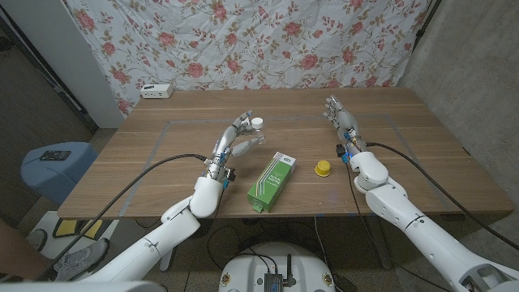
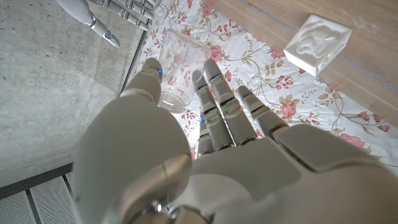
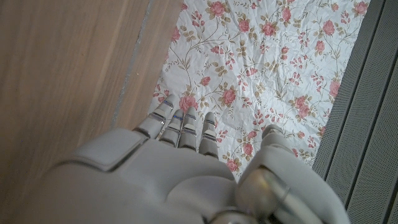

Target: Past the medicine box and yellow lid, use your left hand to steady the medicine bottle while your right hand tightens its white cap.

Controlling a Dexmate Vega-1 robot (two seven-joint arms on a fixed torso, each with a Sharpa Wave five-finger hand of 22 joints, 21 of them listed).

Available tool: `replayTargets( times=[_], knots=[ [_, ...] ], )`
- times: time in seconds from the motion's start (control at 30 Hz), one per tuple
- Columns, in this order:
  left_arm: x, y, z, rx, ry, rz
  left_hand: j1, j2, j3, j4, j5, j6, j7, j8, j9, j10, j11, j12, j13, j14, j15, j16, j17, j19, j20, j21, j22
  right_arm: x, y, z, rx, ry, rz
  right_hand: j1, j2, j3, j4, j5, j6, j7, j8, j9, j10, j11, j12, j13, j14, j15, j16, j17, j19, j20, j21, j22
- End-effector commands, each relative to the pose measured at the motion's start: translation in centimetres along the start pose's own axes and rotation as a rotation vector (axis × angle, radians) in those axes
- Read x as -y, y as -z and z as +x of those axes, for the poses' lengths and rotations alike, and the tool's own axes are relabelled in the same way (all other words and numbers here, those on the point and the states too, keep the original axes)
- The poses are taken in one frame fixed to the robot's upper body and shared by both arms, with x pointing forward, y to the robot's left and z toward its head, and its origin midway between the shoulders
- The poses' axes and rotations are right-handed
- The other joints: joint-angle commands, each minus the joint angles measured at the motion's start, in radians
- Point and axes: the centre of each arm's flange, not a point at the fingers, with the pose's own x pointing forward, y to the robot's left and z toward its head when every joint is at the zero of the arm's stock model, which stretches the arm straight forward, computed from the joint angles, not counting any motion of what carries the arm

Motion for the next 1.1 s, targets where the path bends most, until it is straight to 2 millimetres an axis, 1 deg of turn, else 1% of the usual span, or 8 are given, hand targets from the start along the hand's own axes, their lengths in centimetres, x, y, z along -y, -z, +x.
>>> replayTargets(
  times=[0.03,0.37,0.47,0.57,0.7,0.8,1.03,1.1],
  knots=[
    [0.0,0.7,-0.5,-0.017,0.004,0.01,0.01,0.006,-0.004,-0.002,0.005,0.004,-0.012,0.003,0.005,0.051,-0.054,0.003,0.004,-0.005,-0.091,0.004,0.003,-0.004,-0.042,0.002,0.002,0.2,0.6,-0.1,0.015,0.028,0.009,-0.002,-0.001,0.011,0.0,0.009,0.012,-0.002,0.009,0.001,0.013,0.0,0.006,-0.001,0.008,-0.008,0.007,0.0,0.01,-0.038,0.003,0.002],
    [-0.1,1.1,-1.1,-0.021,0.016,0.056,0.011,-0.001,-0.009,-0.005,0.005,0.004,-0.015,0.003,0.005,0.047,-0.054,0.003,0.004,-0.018,-0.094,0.002,0.003,-0.006,-0.026,0.002,0.002,0.1,1.1,-0.2,0.012,0.027,0.014,-0.003,0.0,0.013,-0.001,0.009,0.02,0.001,0.011,0.001,0.021,0.002,0.007,-0.001,0.016,-0.009,0.009,-0.001,0.019,-0.039,0.006,0.002],
    [0.0,1.2,-1.3,-0.019,0.021,0.065,0.011,0.0,-0.01,-0.004,0.005,0.007,-0.015,0.005,0.005,0.047,-0.054,0.004,0.005,-0.019,-0.093,0.003,0.004,-0.005,-0.026,0.002,0.002,0.0,1.2,-0.3,0.012,0.028,0.014,-0.003,0.001,0.014,-0.002,0.008,0.021,0.0,0.011,0.001,0.023,0.001,0.008,-0.001,0.016,-0.009,0.009,-0.001,0.02,-0.039,0.006,0.002],
    [0.1,1.4,-1.5,-0.022,0.014,0.071,0.011,0.0,-0.011,-0.004,0.005,0.008,-0.013,0.005,0.005,0.046,-0.055,0.004,0.005,-0.021,-0.093,0.003,0.004,-0.007,-0.024,0.002,0.002,-0.1,1.2,-0.4,0.012,0.03,0.016,-0.002,0.001,0.015,-0.003,0.008,0.025,-0.001,0.012,0.001,0.027,0.008,0.008,-0.001,0.02,-0.005,0.01,-0.001,0.022,-0.039,0.006,0.002],
    [0.3,1.5,-1.7,-0.004,0.006,0.093,0.011,-0.006,-0.015,-0.005,0.005,0.017,-0.013,0.008,0.005,0.041,-0.051,0.003,0.005,-0.032,-0.094,0.001,0.003,-0.008,-0.02,0.002,0.003,-0.3,1.3,-0.4,0.016,0.033,0.023,-0.002,0.002,0.017,-0.004,0.008,0.028,0.0,0.012,0.001,0.029,0.005,0.008,-0.001,0.022,-0.006,0.01,-0.002,0.025,-0.039,0.006,0.002],
    [0.5,1.6,-1.8,-0.009,0.005,0.1,0.013,-0.005,-0.017,-0.005,0.006,0.02,-0.015,0.009,0.005,0.046,-0.058,0.005,0.005,-0.032,-0.095,0.003,0.004,-0.008,-0.019,0.002,0.003,-0.5,1.3,-0.5,0.02,0.031,0.025,-0.002,0.003,0.018,-0.004,0.008,0.031,0.0,0.013,0.001,0.031,0.008,0.008,-0.001,0.024,-0.005,0.01,-0.002,0.026,-0.039,0.007,0.002],
    [0.7,2.0,-2.1,-0.01,0.005,0.1,0.015,0.0,-0.019,-0.004,0.007,0.026,-0.015,0.009,0.005,0.055,-0.055,0.009,0.004,-0.029,-0.095,0.008,0.006,-0.008,-0.02,0.003,0.003,-0.9,1.4,-0.5,0.017,0.031,0.036,-0.002,0.003,0.02,-0.006,0.008,0.037,0.001,0.013,0.001,0.033,0.01,0.008,-0.001,0.026,-0.005,0.01,-0.002,0.03,-0.037,0.007,0.002],
    [0.8,2.1,-2.3,-0.022,0.0,0.107,0.014,0.002,-0.02,-0.003,0.007,0.025,-0.009,0.008,0.005,0.055,-0.054,0.009,0.004,-0.027,-0.094,0.009,0.007,-0.007,-0.021,0.003,0.003,-1.1,1.5,-0.5,0.018,0.028,0.04,-0.002,0.003,0.02,-0.006,0.008,0.036,0.001,0.012,0.001,0.034,0.009,0.008,-0.001,0.026,-0.004,0.009,-0.002,0.03,-0.037,0.006,0.002]
  ],
)
